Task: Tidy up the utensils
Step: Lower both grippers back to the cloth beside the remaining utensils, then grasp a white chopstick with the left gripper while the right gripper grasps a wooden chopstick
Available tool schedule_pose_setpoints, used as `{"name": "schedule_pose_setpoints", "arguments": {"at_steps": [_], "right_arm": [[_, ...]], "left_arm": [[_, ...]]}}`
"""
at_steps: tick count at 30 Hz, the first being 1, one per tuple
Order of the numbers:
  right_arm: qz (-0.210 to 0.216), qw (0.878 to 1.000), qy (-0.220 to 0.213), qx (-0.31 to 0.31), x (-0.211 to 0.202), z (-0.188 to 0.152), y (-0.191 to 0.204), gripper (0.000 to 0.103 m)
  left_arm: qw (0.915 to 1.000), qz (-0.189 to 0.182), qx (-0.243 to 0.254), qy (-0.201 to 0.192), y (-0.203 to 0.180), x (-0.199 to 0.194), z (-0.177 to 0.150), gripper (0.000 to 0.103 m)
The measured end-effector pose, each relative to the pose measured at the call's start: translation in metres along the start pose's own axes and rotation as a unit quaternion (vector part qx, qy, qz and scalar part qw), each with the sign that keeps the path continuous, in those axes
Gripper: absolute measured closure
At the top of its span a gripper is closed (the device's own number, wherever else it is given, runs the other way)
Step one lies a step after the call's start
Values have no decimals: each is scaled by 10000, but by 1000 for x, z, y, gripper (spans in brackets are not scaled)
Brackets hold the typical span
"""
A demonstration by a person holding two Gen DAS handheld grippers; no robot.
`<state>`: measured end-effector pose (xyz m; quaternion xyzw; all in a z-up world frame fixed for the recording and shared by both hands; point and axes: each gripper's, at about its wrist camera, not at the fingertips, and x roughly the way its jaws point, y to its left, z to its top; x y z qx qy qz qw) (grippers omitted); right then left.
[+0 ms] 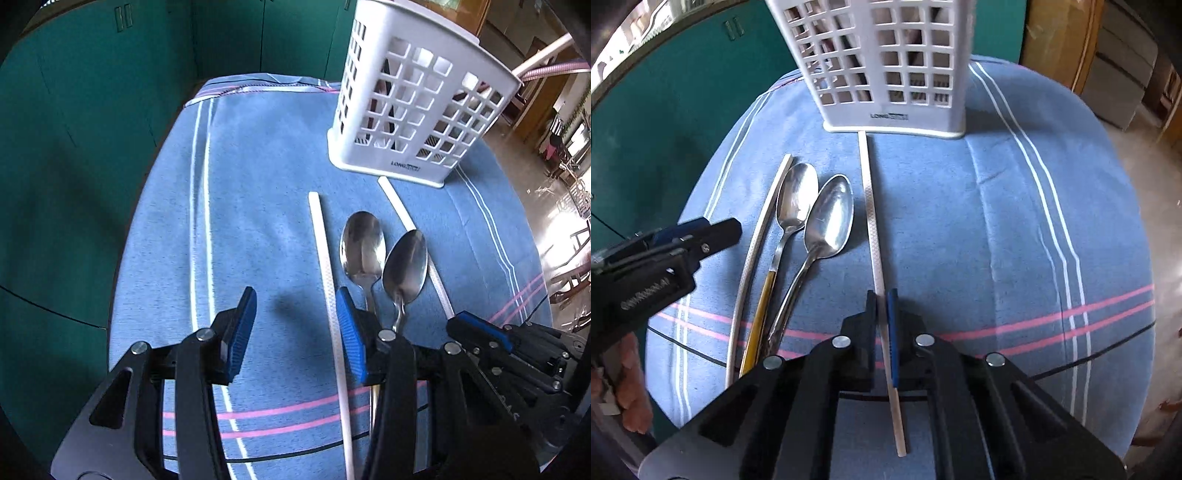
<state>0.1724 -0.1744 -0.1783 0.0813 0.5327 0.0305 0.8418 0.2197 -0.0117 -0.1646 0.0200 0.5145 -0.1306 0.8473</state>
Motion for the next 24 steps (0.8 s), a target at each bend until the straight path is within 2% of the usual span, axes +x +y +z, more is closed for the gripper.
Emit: {"name": "schedule_pose_setpoints", "arguments": {"at_steps": [2,5,14,17,24], "right_arm": [[19,10000,-20,-17,0,-1,-3,96],[34,10000,14,-10,0,-3,-3,96],[68,9999,38,72,-4,-9,-3,96],[54,9998,96,194,-3,-9,-6,97],[-46,9980,313,554,-25,-40,-30,97]], "left_arm": [[10000,35,50,67,-4,5,1,59],[9996,57,190,221,-11,13,0,67],[9993,80,273,223,-15,12,-2,67],[9993,56,273,232,-14,13,-1,74],[9987,-60,374,355,-18,10,-7,76]]}}
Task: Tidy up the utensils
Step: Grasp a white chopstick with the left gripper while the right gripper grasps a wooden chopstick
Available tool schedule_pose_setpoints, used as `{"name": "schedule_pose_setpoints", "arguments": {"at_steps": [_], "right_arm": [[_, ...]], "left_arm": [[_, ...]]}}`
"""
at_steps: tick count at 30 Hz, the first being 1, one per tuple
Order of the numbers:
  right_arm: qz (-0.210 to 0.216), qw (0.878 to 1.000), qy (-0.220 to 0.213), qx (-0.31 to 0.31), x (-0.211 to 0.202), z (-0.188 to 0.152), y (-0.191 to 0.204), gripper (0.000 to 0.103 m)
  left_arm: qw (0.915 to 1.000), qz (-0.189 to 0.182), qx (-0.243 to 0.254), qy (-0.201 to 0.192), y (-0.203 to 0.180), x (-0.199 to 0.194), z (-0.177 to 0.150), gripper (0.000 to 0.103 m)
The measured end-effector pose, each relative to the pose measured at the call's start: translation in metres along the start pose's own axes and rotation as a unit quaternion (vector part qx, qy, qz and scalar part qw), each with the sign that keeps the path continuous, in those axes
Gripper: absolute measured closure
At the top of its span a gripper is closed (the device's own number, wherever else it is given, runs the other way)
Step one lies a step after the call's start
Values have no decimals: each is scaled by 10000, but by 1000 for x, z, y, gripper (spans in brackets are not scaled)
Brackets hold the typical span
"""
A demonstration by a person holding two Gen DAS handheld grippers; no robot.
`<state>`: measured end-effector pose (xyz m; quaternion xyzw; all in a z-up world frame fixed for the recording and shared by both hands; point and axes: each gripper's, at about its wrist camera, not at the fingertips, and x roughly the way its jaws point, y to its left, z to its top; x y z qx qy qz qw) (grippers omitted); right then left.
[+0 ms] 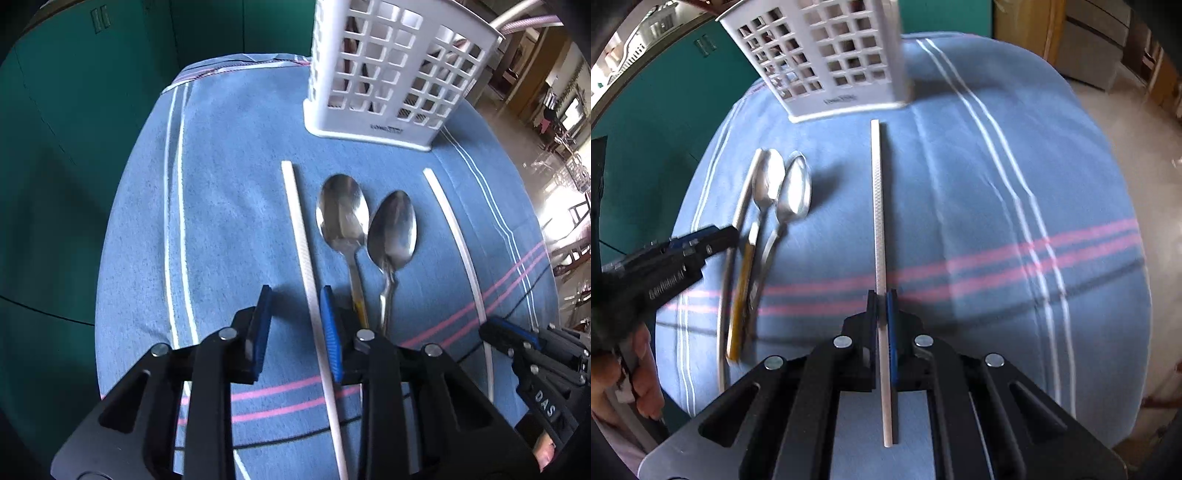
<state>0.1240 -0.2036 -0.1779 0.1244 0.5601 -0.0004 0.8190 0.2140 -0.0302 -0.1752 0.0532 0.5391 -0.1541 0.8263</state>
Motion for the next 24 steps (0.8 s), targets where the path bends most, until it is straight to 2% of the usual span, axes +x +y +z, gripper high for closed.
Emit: {"name": "schedule_pose_setpoints", "arguments": {"at_steps": [2,4,5,6,12,16,22,24], "right_arm": [[85,9998,89,-181,-3,-5,4,97],[197,9995,-19,-240,-8,0,7,95],[202,9994,-121,-244,-10,7,8,89],[168,9994,-192,-229,-11,11,8,87],[-15,9990,-414,-152,1,65,12,87],[-190,9991,-362,-122,16,92,11,87],[-421,9990,-120,-134,44,107,15,87],[-466,9986,-163,-195,45,110,16,87]], "left_arm": [[10000,-31,76,-17,-3,-1,2,76],[9999,5,114,-34,-5,0,7,73],[9999,57,100,-35,-4,2,12,72],[9999,80,85,-48,-3,4,18,72],[9999,108,-94,3,11,19,59,69],[9994,205,-236,134,19,33,83,67],[9990,372,-48,234,10,42,84,61],[9991,368,3,229,8,42,83,55]]}}
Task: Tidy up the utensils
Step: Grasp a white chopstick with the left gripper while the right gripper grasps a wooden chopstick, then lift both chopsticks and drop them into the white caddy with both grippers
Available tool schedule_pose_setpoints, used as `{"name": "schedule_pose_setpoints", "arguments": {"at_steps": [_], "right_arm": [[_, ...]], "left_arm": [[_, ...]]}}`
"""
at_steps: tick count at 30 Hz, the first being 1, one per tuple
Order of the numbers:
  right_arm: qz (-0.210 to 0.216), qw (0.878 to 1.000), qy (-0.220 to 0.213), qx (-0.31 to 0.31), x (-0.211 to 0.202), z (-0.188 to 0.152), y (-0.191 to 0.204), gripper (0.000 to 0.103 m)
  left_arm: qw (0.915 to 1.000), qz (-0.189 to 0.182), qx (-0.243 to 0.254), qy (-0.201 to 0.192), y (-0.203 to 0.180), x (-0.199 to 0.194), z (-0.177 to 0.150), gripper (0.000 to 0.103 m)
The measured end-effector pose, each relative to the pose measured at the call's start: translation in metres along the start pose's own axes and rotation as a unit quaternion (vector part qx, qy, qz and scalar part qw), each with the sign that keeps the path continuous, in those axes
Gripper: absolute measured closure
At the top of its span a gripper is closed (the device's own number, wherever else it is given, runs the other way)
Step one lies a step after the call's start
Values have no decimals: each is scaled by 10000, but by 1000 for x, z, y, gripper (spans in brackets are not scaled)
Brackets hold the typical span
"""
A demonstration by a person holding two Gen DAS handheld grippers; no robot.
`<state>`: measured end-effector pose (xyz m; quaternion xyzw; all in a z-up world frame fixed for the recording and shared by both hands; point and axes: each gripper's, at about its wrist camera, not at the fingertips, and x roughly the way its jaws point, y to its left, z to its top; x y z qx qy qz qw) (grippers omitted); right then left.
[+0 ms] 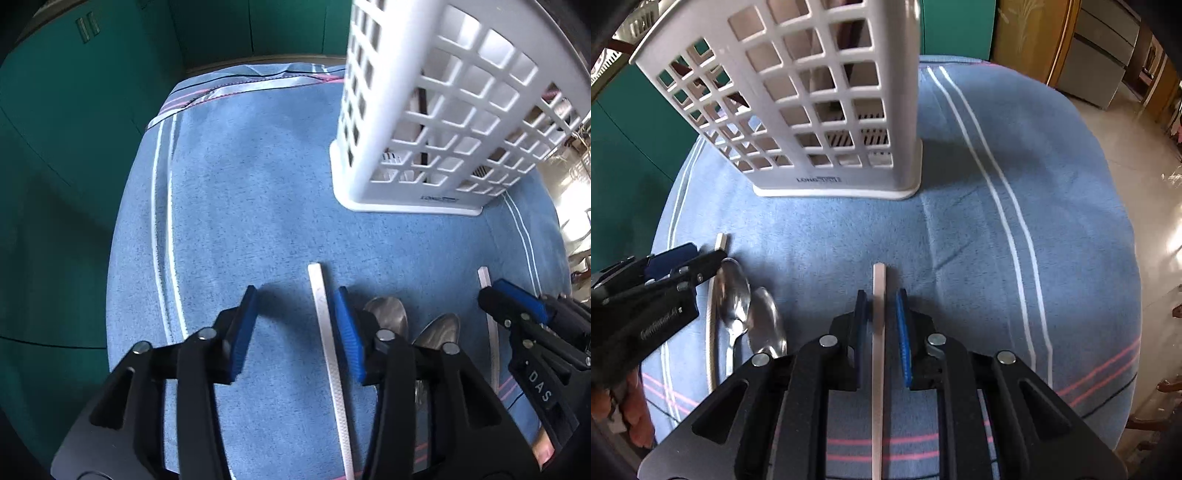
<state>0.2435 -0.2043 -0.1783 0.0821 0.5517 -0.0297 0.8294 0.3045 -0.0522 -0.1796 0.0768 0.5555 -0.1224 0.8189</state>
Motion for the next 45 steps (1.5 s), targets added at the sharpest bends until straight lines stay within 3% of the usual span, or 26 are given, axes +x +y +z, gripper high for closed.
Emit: {"name": "schedule_pose_setpoints", "arguments": {"at_steps": [6,7,9,11,18,25,31,36,40,45], "right_arm": [[-23,10000,27,-48,4,11,3,87],[-19,10000,13,-41,4,11,4,87],[-51,10000,-37,-11,-3,2,3,95],[102,9999,-75,67,-8,-1,2,96],[301,9992,-220,152,-19,-7,-15,96],[534,9930,-1048,-36,-107,-24,-20,96],[734,9792,-1893,-21,-189,-35,-23,96],[776,9679,-2392,22,-230,-38,-28,96],[730,9602,-2696,6,-252,-35,-29,96],[668,9578,-2797,-47,-258,-26,-21,96]], "left_arm": [[9999,112,11,28,-5,3,5,55],[9999,108,4,-3,-5,2,5,59],[9999,103,-57,-60,-4,0,3,79],[9997,55,-225,-118,1,-2,1,94],[9970,-181,-679,-332,14,-17,-11,97],[9892,-197,-808,-1207,29,-94,-21,97],[9708,49,-826,-2253,36,-180,-42,97],[9560,-104,-850,-2807,38,-226,-48,97],[9453,-122,-852,-3146,34,-248,-50,97],[9433,-83,-908,-3192,28,-252,-46,97]]}}
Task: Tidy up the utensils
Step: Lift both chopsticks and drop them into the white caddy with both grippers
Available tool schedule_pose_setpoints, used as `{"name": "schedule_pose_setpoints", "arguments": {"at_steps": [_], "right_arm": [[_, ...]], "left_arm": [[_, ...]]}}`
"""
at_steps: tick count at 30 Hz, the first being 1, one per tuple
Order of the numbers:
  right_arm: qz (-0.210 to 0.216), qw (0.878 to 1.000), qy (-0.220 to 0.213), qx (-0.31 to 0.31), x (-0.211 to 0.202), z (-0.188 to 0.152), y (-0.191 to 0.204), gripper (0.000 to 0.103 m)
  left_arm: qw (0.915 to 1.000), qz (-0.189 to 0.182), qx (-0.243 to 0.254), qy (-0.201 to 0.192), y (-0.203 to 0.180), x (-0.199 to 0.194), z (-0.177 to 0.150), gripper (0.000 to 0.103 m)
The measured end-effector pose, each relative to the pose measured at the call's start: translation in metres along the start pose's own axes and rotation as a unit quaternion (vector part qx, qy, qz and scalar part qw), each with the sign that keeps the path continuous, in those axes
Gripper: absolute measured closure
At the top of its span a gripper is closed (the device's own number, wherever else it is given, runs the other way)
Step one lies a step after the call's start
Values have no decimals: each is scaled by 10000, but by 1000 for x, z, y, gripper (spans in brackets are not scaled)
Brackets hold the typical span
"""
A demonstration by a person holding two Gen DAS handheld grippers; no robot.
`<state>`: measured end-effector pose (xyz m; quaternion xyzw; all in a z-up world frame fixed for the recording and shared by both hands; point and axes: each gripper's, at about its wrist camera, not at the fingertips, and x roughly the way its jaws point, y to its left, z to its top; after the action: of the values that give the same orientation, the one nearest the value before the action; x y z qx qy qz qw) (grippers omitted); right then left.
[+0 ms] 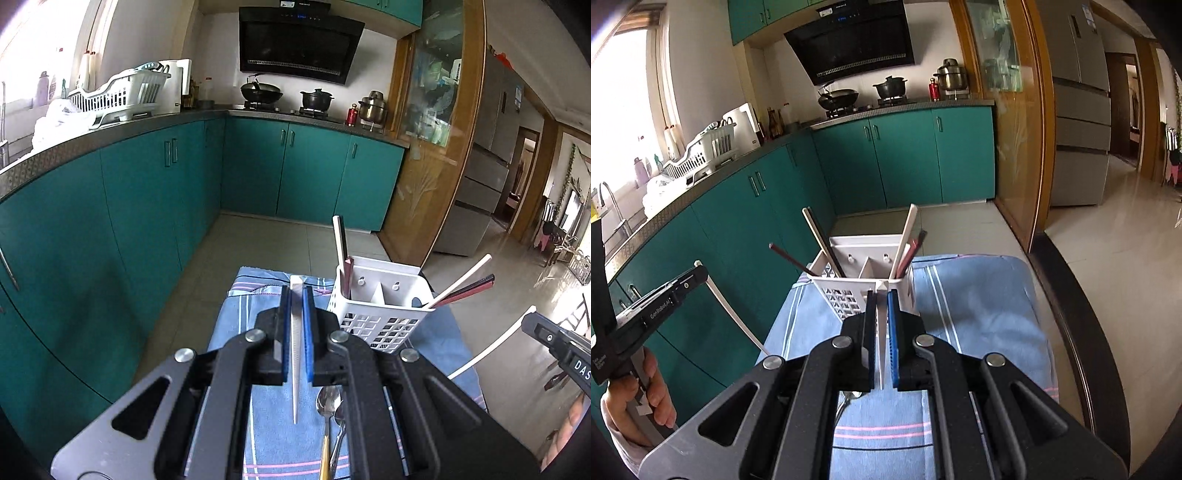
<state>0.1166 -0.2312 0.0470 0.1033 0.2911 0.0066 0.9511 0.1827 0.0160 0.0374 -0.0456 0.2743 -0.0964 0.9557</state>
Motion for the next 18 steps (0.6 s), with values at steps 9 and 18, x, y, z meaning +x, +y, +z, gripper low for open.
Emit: {"name": "schedule_pose_setpoints", "arguments": {"at_steps": [9,18], "right_arm": [[-87,9995,304,-100,27,-9,5,96],[179,9996,-109,-212,2,25,10,96]], "left_arm": [[9998,120,98,151,-1,22,-14,97],[9991,-422,-12,-90,1,1,27,97]]}}
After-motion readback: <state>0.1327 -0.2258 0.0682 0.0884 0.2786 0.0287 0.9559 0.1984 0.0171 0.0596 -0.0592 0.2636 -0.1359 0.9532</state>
